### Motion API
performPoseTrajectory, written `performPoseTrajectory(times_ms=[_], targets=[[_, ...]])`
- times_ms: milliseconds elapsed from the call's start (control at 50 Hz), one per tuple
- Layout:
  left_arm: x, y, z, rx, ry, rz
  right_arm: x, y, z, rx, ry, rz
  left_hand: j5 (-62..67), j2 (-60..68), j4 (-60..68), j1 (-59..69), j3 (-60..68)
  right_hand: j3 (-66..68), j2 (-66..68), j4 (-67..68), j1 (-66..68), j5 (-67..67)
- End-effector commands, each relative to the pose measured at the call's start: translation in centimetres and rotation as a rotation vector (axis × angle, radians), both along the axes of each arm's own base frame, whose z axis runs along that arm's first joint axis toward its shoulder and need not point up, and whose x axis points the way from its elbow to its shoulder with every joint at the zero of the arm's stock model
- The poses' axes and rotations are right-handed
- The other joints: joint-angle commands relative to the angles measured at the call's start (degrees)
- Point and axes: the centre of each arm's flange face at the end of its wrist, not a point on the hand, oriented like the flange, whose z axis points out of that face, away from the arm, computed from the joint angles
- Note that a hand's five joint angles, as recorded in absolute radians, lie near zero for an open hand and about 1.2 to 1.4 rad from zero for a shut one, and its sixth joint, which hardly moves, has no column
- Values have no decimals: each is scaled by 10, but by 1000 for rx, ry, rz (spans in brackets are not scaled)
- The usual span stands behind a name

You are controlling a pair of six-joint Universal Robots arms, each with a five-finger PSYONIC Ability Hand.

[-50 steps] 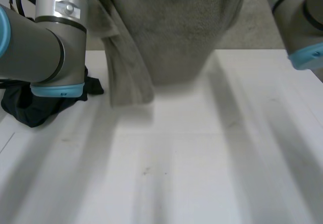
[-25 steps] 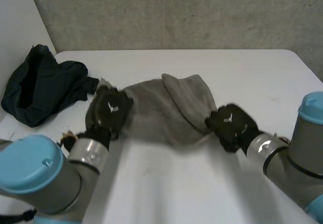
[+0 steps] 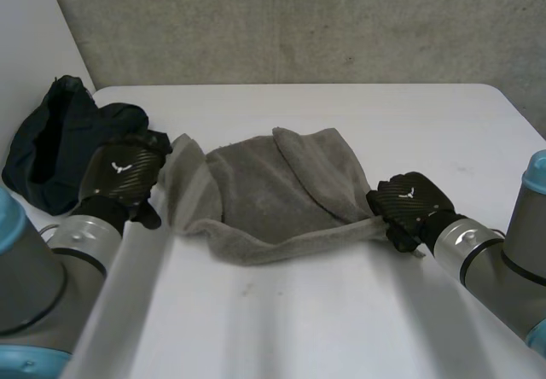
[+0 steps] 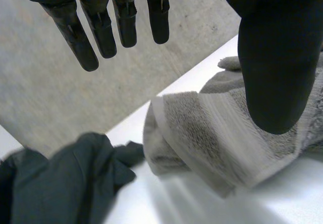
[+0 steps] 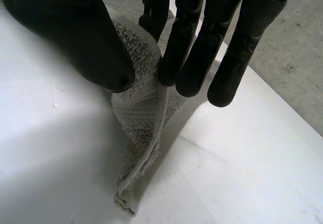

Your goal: Fold the laundry.

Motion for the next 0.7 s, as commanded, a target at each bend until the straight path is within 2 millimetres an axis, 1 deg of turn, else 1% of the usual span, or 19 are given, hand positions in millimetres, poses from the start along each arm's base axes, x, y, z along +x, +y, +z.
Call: performPoseTrajectory(times_ms=[20, 140, 160, 220, 240, 280, 300, 400, 520, 660, 700], targets=[[15, -5, -11, 194, 88, -77, -4, -2, -2, 8, 2, -14, 22, 15, 16, 8, 13, 123, 125, 119, 235, 128], [28, -13, -16, 244, 99, -62, -5, -3, -2, 9, 2, -19, 91, 84, 85, 77, 82, 123, 125, 119, 235, 128], [27, -14, -19, 249, 98, -64, -5, -3, -2, 9, 2, -19, 116, 109, 110, 102, 107, 123, 125, 119, 235, 128], [26, -17, -27, 270, 96, -67, -5, -2, -2, 11, 3, -17, 134, 126, 127, 119, 125, 123, 125, 119, 235, 128], [25, -19, -32, 286, 94, -67, -5, -2, -3, 12, 3, -17, 135, 128, 129, 121, 126, 123, 125, 119, 235, 128], [23, -22, -37, 298, 90, -73, -5, -2, -3, 14, 4, -17, 134, 126, 127, 119, 125, 123, 125, 119, 235, 128], [21, -24, -43, 314, 87, -78, -5, -2, -3, 14, 4, -17, 127, 119, 120, 112, 118, 123, 125, 119, 235, 128], [14, -32, -56, 322, 74, -94, -5, -1, -4, 18, 5, -17, 95, 87, 89, 80, 86, 123, 125, 119, 235, 128], [6, -42, -61, 296, 68, -112, -6, 0, -5, 21, 6, -17, 83, 75, 77, 68, 74, 123, 125, 119, 235, 128], [0, -59, -60, 260, 68, -104, -6, 1, -6, 25, 7, -17, 93, 85, 87, 79, 84, 123, 125, 119, 235, 128], [-6, -62, -62, 256, 63, -112, -6, 1, -6, 27, 7, -16, 98, 91, 92, 84, 89, 123, 125, 119, 235, 128]])
